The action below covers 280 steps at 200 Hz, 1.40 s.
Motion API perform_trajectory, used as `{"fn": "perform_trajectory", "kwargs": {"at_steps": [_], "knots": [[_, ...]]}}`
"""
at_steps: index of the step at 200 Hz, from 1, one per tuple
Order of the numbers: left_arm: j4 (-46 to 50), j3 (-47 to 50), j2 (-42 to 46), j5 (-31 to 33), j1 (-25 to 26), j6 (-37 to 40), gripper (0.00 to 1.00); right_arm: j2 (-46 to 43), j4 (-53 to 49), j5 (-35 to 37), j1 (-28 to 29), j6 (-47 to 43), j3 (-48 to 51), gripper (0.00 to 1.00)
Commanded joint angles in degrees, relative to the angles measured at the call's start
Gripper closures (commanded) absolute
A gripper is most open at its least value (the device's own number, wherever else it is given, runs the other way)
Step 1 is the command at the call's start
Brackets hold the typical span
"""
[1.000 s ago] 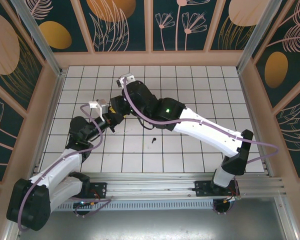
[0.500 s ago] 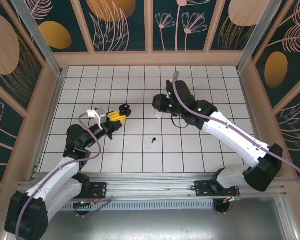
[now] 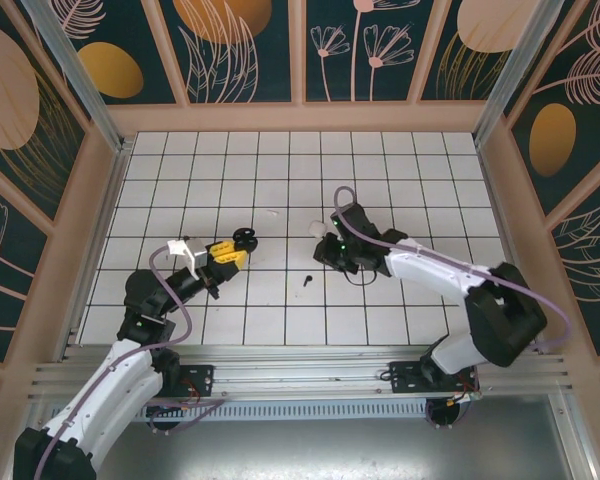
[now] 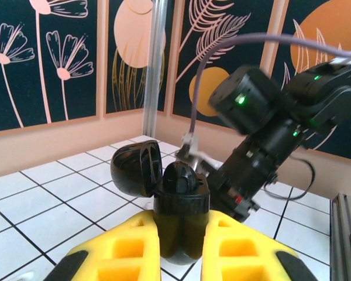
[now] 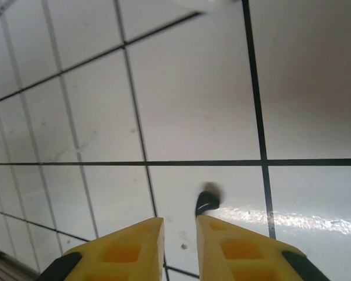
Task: Insert wireless bluetooth earbuds into charging case
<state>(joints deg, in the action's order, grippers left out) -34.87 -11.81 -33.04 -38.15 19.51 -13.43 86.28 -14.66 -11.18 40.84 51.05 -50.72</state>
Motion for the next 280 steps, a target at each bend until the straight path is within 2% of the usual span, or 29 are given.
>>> {"fn": "perform_trajectory", "kwargs": {"at_steps": [1, 45, 114, 160, 212, 280], "knots": [[2.4, -1.3, 0.2, -0.9, -0.3, 1.8, 1.0, 3.8, 3.2, -2.7, 1.2, 0.7, -0.6, 0.81], [3.2, -1.8, -1.0, -0.5, -0.2, 2.4, 1.0, 8.0, 1.9, -3.2, 2.5, 1.0, -2.5, 0.82], [4.5, -2.7, -2.7, -0.4, -0.2, 3.1, 1.0, 10.0, -0.9, -1.2, 3.6, 1.0, -4.0, 0.71], [4.6, -2.7, -2.4, -0.5, -0.2, 3.0, 1.0, 10.3, -4.1, 1.1, 4.8, 1.6, -5.4, 0.57], [4.9, -3.0, -2.3, -0.5, -0.2, 3.1, 1.0, 11.6, -5.3, 1.1, 5.1, 2.3, -6.0, 0.56], [5.0, -2.8, -1.6, -0.4, -0.2, 3.0, 1.0, 13.4, -4.7, 1.3, 5.4, 2.3, -6.8, 0.61]]}}
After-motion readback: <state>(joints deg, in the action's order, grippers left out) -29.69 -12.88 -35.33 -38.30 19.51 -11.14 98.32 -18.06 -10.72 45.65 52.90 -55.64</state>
